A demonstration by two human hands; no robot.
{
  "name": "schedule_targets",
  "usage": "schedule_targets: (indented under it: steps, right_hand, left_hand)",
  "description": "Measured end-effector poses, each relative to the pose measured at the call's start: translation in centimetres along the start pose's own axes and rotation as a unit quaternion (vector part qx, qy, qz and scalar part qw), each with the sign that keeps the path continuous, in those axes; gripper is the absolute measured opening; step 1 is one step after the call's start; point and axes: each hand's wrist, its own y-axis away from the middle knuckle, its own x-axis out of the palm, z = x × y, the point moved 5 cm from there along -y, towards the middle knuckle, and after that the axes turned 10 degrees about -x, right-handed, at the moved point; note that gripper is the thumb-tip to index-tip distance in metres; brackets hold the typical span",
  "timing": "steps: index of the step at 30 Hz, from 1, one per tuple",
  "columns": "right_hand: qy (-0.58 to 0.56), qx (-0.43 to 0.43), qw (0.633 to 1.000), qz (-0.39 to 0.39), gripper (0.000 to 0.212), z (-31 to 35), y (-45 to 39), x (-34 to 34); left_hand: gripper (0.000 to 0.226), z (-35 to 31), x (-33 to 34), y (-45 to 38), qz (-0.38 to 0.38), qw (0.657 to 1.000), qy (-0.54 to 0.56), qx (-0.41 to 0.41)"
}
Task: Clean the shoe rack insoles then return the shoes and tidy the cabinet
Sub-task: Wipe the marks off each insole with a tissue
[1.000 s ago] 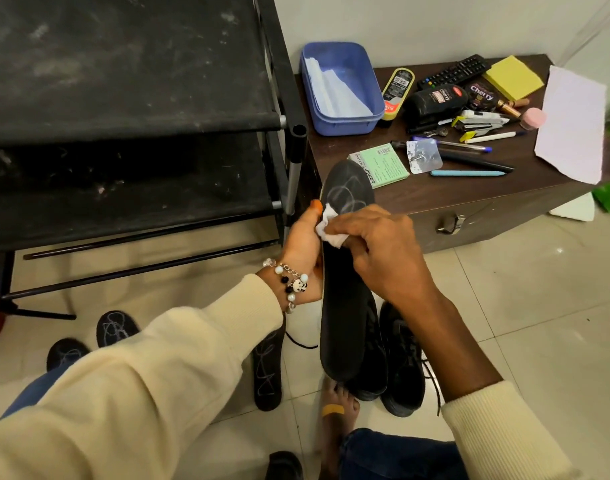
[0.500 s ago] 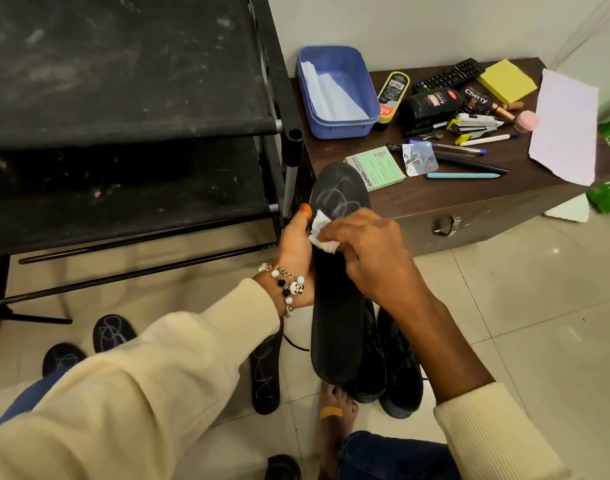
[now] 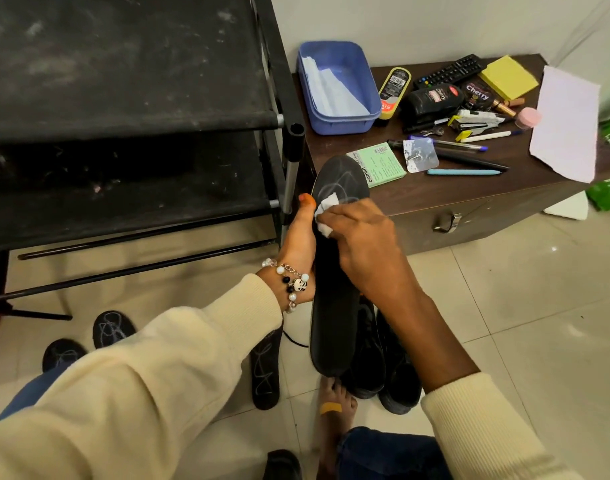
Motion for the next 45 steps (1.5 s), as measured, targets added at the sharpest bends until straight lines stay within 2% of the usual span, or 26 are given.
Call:
schedule_targets:
  steps: [2,6,7,10,13,15,20,22,25,28,31,35,37,39,45]
  right_hand:
    - [0.019,0.011,1.000,-0.005,0.028,-0.7,0.2,-0.5]
    - [0.071,0.131,0.988,0.037,0.037,-3.3,1.1,-0.4]
    - [0.072,0.139,0.987,0.044,0.038,-3.4,1.2,-0.2]
    - [0.034,0.102,0.993,0.054,0.039,-2.0,0.6,0.6]
    - [-0.014,0.045,0.996,0.081,0.036,-0.5,0.0,1.4]
    - [-0.019,0.037,0.995,0.091,0.038,-0.9,-0.1,1.5]
    - [0.056,0.157,0.979,0.118,0.043,-4.6,0.8,1.7]
    - [0.060,0.179,0.976,0.113,0.044,-4.8,0.8,1.7]
    - [0.042,0.137,0.984,0.101,0.041,-4.1,0.0,1.8]
    - [0.014,0.084,0.989,0.117,0.041,-3.3,-0.6,2.2]
    - [0.013,0.074,0.987,0.144,0.045,-3.6,-0.2,2.6]
    - [0.052,0.145,0.981,0.117,0.045,-4.8,0.5,2.3]
    - [0.054,0.162,0.980,0.101,0.043,-4.9,0.6,2.3]
    - [0.036,0.151,0.983,0.094,0.042,-4.3,0.3,2.5]
    - [-0.002,0.057,0.988,0.144,0.044,-2.8,-0.5,3.0]
  left_hand:
    - [0.070,-0.3,0.1,-0.1,0.003,1.000,-0.005,-0.004]
    - [0.074,-0.5,0.3,0.0,0.005,1.000,-0.028,-0.010]
    - [0.073,-0.5,0.1,-0.1,-0.008,1.000,-0.029,-0.004]
    - [0.071,-0.6,-0.3,-0.1,-0.034,0.999,-0.035,0.012]
    - [0.071,-0.7,-0.7,-0.2,-0.055,0.998,-0.029,-0.006]
    - [0.073,-0.8,-0.7,-0.5,-0.065,0.997,-0.043,-0.008]
    - [0.076,-1.0,-1.0,-1.1,-0.125,0.987,-0.098,0.013]
    - [0.074,-1.3,-0.7,-1.4,-0.134,0.985,-0.108,0.028]
    - [0.077,-1.6,-0.6,-2.2,-0.144,0.987,-0.070,0.013]
    - [0.074,-1.5,-0.8,-2.5,-0.150,0.983,-0.100,0.023]
    - [0.071,-1.3,-1.4,-2.6,-0.172,0.979,-0.108,0.018]
    - [0.082,-0.6,-1.4,-3.0,-0.141,0.989,-0.043,-0.015]
    - [0.082,-0.5,-1.5,-3.1,-0.137,0.988,-0.065,-0.011]
    - [0.077,-0.6,-1.6,-3.4,-0.131,0.987,-0.094,0.009]
    - [0.065,-0.2,-1.2,-3.6,-0.067,0.997,-0.021,-0.015]
